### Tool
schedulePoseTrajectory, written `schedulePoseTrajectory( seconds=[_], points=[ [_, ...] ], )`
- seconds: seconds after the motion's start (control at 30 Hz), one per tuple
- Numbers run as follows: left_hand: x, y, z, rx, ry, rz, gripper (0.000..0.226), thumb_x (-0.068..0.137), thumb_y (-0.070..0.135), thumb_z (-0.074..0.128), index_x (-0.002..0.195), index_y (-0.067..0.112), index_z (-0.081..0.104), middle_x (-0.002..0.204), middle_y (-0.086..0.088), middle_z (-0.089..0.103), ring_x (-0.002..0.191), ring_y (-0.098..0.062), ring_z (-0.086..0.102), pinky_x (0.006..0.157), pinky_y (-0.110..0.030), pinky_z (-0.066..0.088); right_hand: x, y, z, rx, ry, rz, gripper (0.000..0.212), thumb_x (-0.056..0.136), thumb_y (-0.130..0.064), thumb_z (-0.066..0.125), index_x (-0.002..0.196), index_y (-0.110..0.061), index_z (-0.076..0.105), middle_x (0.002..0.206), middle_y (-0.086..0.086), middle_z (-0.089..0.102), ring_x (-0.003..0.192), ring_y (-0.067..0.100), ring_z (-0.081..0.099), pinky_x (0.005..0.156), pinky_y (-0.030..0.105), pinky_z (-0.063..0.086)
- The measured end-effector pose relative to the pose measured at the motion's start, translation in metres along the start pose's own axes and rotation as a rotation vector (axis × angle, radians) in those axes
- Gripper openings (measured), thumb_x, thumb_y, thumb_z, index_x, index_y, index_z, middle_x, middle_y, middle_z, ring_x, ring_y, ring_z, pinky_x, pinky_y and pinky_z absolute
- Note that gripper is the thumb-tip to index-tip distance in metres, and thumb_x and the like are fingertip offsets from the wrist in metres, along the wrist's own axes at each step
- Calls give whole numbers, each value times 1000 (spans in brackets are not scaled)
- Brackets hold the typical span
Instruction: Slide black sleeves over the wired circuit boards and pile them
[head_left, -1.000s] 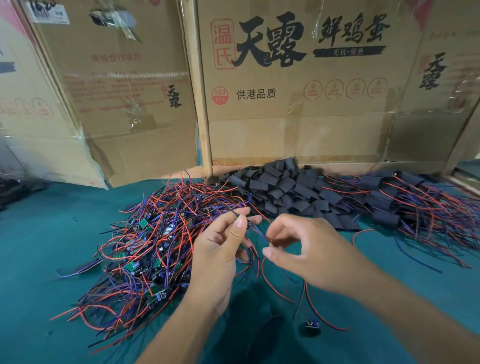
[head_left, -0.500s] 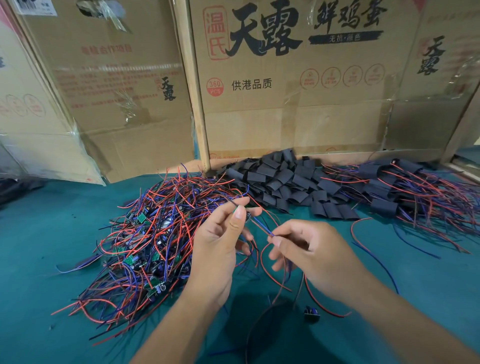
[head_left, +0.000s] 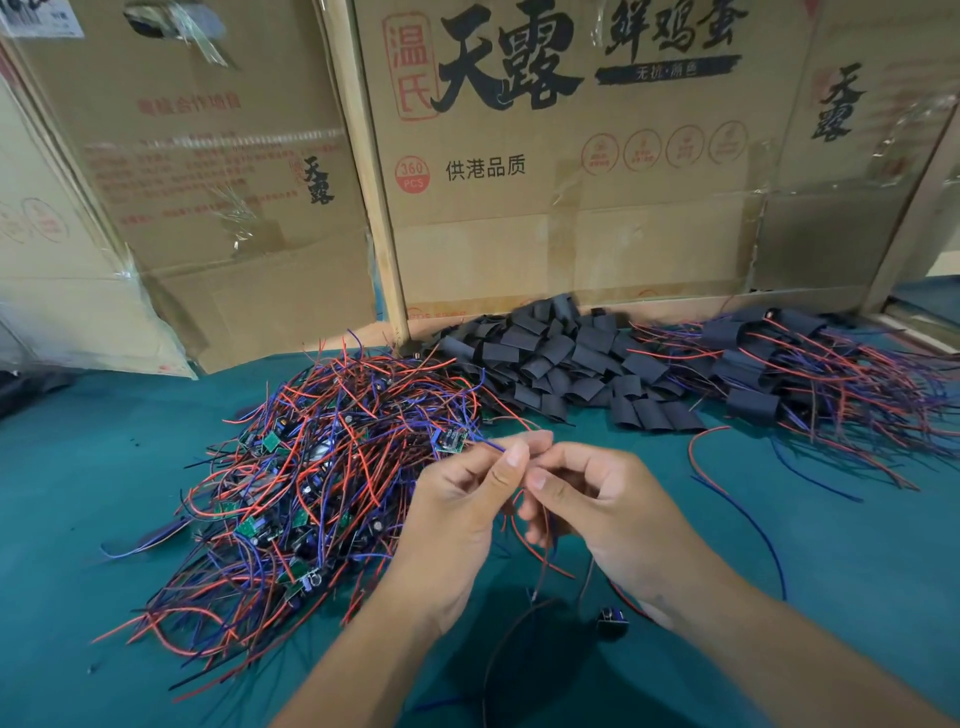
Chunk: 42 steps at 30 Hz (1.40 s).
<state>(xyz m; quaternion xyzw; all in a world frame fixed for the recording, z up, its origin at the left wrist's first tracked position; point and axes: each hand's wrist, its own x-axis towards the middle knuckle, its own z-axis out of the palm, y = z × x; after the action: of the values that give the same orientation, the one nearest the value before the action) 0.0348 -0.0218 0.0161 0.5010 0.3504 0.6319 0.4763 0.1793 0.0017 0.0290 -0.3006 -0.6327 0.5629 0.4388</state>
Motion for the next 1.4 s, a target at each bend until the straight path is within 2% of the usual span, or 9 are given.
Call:
schedulePoseTrajectory(
  seconds=[0.1, 0.27, 0.53, 0.73, 0.87, 0.97, 1.07, 1.27, 1.4],
  points=[
    [1, 1, -4, 56, 58, 18, 31, 91, 35, 64, 99, 8, 76, 68, -13, 60, 61, -25, 52, 62, -33, 46, 0, 0, -3, -7, -12, 32, 15, 98, -6, 56, 92, -1, 68, 67, 5, 65, 58, 20, 60, 58, 29, 51],
    [6, 9, -13, 58, 205, 6, 31, 82, 41, 64, 78, 13, 78, 106, -3, 75, 69, -10, 48, 64, -30, 38, 2, -2, -14, -30, -6, 65, 15, 97, -6, 58, 87, -2, 69, 66, 6, 64, 58, 18, 59, 58, 22, 50],
    [3, -1, -5, 230, 145, 36, 27, 86, 38, 65, 90, 16, 80, 67, 5, 65, 59, -12, 44, 57, -17, 39, 4, 2, -14, -110, -13, 39, 16, 97, -7, 59, 84, -5, 68, 63, 1, 61, 56, 17, 54, 57, 23, 48],
    [8, -1, -11, 101, 250, 35, 28, 86, 34, 64, 86, 10, 78, 76, -6, 70, 64, -11, 58, 59, -21, 50, 38, 2, -62, -453, -100, 130, 15, 94, -16, 64, 80, -18, 68, 68, 1, 70, 57, 14, 64, 62, 27, 54],
    [10, -2, -12, 61, 282, 15, 27, 87, 32, 63, 85, 11, 79, 73, -6, 69, 63, -11, 59, 60, -21, 52, 116, 14, -84, -832, 108, 211, 20, 96, -19, 55, 84, -11, 69, 73, 4, 73, 59, 13, 68, 60, 39, 60],
    [9, -4, -12, 62, 283, 5, 27, 86, 32, 63, 85, 10, 79, 74, -7, 69, 63, -12, 59, 60, -20, 52, 163, 24, -79, -1058, 114, 382, 46, 98, -37, 55, 78, 2, 67, 70, 14, 73, 55, 22, 69, 58, 35, 61],
    [10, -5, -16, 46, 292, 8, 29, 86, 34, 64, 86, 9, 78, 75, -7, 68, 63, -13, 58, 60, -21, 51, 185, 33, -67, -1264, 92, 476, 58, 89, -58, 59, 69, -4, 60, 56, 9, 66, 38, 20, 59, 53, 26, 52],
    [12, -5, -17, 12, 312, 27, 29, 88, 32, 64, 85, 7, 78, 74, -6, 68, 63, -12, 58, 59, -20, 50, 201, 37, -54, -1202, 21, 647, 39, 89, -35, 71, 80, 0, 59, 56, 16, 61, 47, 27, 58, 47, 28, 42],
    [11, -6, -16, 10, 308, 13, 28, 88, 30, 63, 84, 7, 78, 74, -6, 68, 62, -11, 58, 59, -19, 50, 191, 40, -53, -1354, -21, 577, 27, 96, -23, 58, 78, -2, 57, 70, 19, 65, 53, 29, 59, 55, 33, 52]
  ],
)
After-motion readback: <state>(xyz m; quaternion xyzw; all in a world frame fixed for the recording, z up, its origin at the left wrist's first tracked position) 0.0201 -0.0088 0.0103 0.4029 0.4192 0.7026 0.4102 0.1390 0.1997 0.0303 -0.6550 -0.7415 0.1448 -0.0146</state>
